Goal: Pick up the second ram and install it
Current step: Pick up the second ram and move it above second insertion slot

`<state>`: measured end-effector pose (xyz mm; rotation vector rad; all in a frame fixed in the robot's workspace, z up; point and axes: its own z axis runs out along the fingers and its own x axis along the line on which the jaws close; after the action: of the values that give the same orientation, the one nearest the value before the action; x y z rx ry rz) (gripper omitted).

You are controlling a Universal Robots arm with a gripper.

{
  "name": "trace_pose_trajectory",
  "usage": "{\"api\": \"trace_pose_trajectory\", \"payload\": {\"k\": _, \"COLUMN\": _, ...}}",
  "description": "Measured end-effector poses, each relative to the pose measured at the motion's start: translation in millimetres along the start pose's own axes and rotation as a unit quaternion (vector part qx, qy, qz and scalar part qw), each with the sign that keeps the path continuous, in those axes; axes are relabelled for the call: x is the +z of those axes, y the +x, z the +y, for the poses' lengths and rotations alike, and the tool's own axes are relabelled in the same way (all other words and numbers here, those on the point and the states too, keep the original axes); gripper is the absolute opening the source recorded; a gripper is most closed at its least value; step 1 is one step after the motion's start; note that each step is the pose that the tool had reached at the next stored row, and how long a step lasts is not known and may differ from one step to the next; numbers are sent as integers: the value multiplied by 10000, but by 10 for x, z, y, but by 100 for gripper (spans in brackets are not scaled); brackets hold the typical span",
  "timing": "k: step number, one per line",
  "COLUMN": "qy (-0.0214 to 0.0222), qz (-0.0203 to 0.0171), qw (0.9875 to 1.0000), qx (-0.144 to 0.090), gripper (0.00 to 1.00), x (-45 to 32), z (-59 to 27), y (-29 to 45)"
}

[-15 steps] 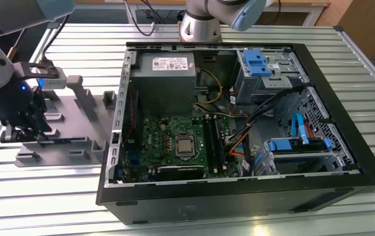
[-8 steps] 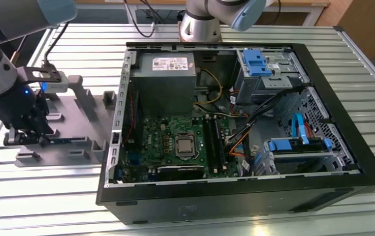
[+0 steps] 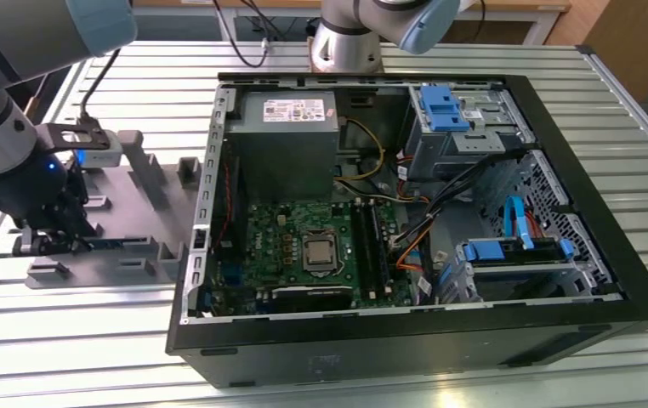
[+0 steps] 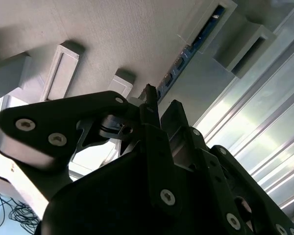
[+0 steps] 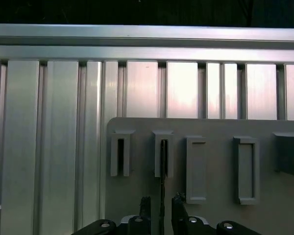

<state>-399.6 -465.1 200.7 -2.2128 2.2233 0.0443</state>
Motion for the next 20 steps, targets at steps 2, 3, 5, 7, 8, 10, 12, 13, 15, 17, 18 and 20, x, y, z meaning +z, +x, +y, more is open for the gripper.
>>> {"api": "trace_pose_trajectory", "payload": {"k": 2, "qy": -1, "qz": 1, "qw": 10000, "qx": 0, "gripper": 31, "x": 10, "z": 0, "y": 0}}
{"api": "trace_pose_trajectory", "payload": {"k": 3, "qy": -1, "qz": 1, "qw": 10000, "qx": 0, "gripper": 31, "x": 10, "z": 0, "y": 0}}
{"api": "trace_pose_trajectory", "payload": {"k": 5, "qy": -1, "qz": 1, "qw": 10000, "qx": 0, "gripper": 31, "x": 11, "z": 0, "y": 0}}
{"api": "trace_pose_trajectory", "payload": {"k": 7, "qy": 0, "qz": 0, "qw": 10000, "qx": 0, "gripper": 31, "x": 12, "z": 0, "y": 0}}
{"api": "trace_pose_trajectory", "payload": {"k": 8, "qy": 0, "qz": 0, "qw": 10000, "qx": 0, "gripper": 31, "x": 13, "z": 0, "y": 0}}
{"api": "trace_pose_trajectory", "payload": {"k": 10, "qy": 1, "qz": -1, "qw": 10000, "qx": -1, "gripper": 31, "x": 19, "z": -2, "y": -2}}
{"api": "trace_pose_trajectory", "payload": {"k": 12, "qy": 0, "qz": 0, "qw": 10000, "qx": 0, "gripper": 31, "x": 21, "z": -1, "y": -4}}
{"api": "trace_pose_trajectory", "payload": {"k": 13, "qy": 0, "qz": 0, "qw": 10000, "qx": 0, "gripper": 31, "x": 23, "z": -1, "y": -5}}
{"api": "trace_pose_trajectory", "payload": {"k": 15, "qy": 0, "qz": 0, "qw": 10000, "qx": 0, "gripper": 31, "x": 29, "z": -3, "y": -8}}
{"api": "trace_pose_trajectory", "payload": {"k": 17, "qy": 1, "qz": 0, "qw": 10000, "qx": 1, "gripper": 31, "x": 35, "z": -4, "y": -14}}
{"api": "trace_pose_trajectory", "payload": {"k": 18, "qy": 1, "qz": -1, "qw": 10000, "qx": 0, "gripper": 31, "x": 38, "z": -5, "y": -17}}
{"api": "trace_pose_trajectory", "payload": {"k": 20, "qy": 0, "qz": 0, "qw": 10000, "qx": 0, "gripper": 31, "x": 45, "z": -7, "y": -22}}
